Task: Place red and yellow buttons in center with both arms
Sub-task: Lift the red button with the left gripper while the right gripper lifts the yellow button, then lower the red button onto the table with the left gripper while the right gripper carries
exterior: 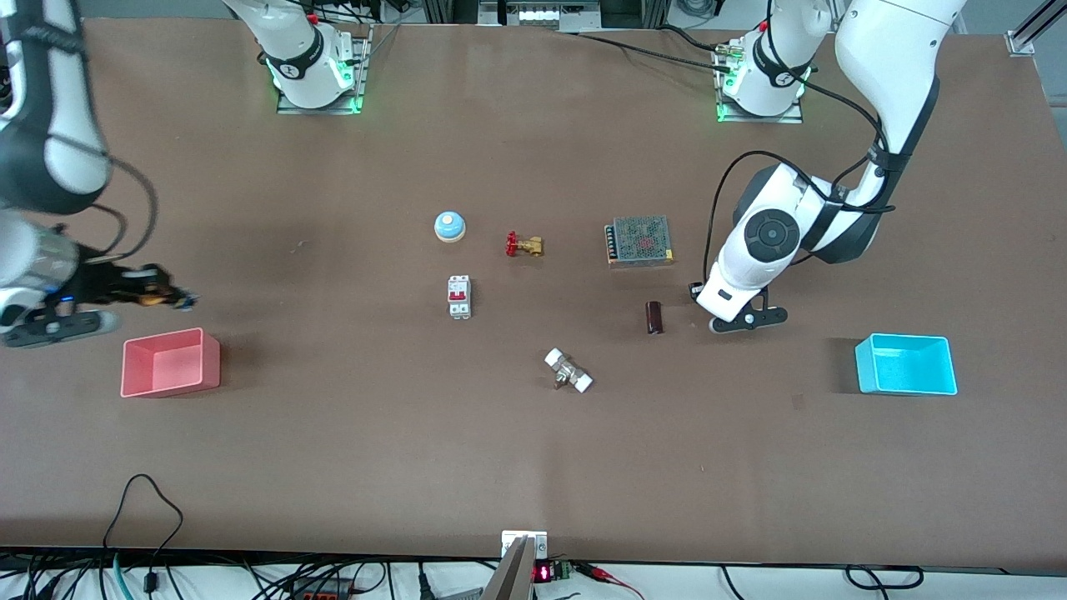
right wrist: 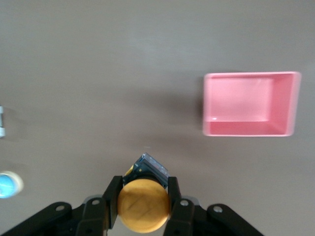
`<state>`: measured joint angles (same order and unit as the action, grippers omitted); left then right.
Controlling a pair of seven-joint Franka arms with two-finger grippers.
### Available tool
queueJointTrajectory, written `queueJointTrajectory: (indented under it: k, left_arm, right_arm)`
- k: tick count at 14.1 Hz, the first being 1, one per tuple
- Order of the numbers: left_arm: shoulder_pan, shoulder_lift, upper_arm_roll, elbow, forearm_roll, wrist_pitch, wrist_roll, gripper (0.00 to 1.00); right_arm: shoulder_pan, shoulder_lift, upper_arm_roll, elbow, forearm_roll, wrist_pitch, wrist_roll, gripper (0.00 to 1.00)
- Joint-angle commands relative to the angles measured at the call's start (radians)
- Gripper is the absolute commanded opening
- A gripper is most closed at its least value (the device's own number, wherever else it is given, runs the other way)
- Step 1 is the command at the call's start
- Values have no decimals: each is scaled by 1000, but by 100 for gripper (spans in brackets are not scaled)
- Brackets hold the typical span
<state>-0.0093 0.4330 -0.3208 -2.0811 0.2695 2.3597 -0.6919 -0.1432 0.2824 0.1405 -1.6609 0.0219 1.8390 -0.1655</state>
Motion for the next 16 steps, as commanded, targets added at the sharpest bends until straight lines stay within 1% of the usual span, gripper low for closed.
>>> queueJointTrajectory:
  k: [1,2,3,4,5,6,8,10,12,14,16]
  left_arm:
    - [5,-42,0,-63,17,41,-29,36]
    - [5,-42,0,-63,17,41,-31,38]
    - [5,-45,0,-63,17,41,-29,47]
    - [5,-48,0,-63,17,41,-29,74]
    - [5,-56,-1,-59,17,40,-29,94]
    - [5,-72,-1,-57,17,36,-29,100]
    - [6,-109,-1,-59,17,24,-11,100]
    - [6,-157,0,-48,17,-23,-9,100]
    - [11,-192,11,-2,17,-75,18,100]
    - [67,-194,6,109,17,-190,153,100]
    - [97,-192,8,214,17,-288,306,100]
  right_arm:
    - [42,-5,79,-63,-6,75,180,28]
    - [65,-5,93,-101,-10,138,228,28]
    - [88,-2,93,-140,-11,201,268,28]
    - [111,4,93,-181,-16,276,311,28]
    - [122,21,93,-212,-16,342,349,28]
    - [138,35,93,-227,-17,386,365,28]
    - [165,73,93,-232,-51,430,369,28]
    - [174,110,93,-240,-98,456,377,28]
    - [186,138,93,-247,-128,486,408,28]
    - [191,167,93,-247,-145,520,423,28]
    - [195,193,93,-247,-145,546,425,28]
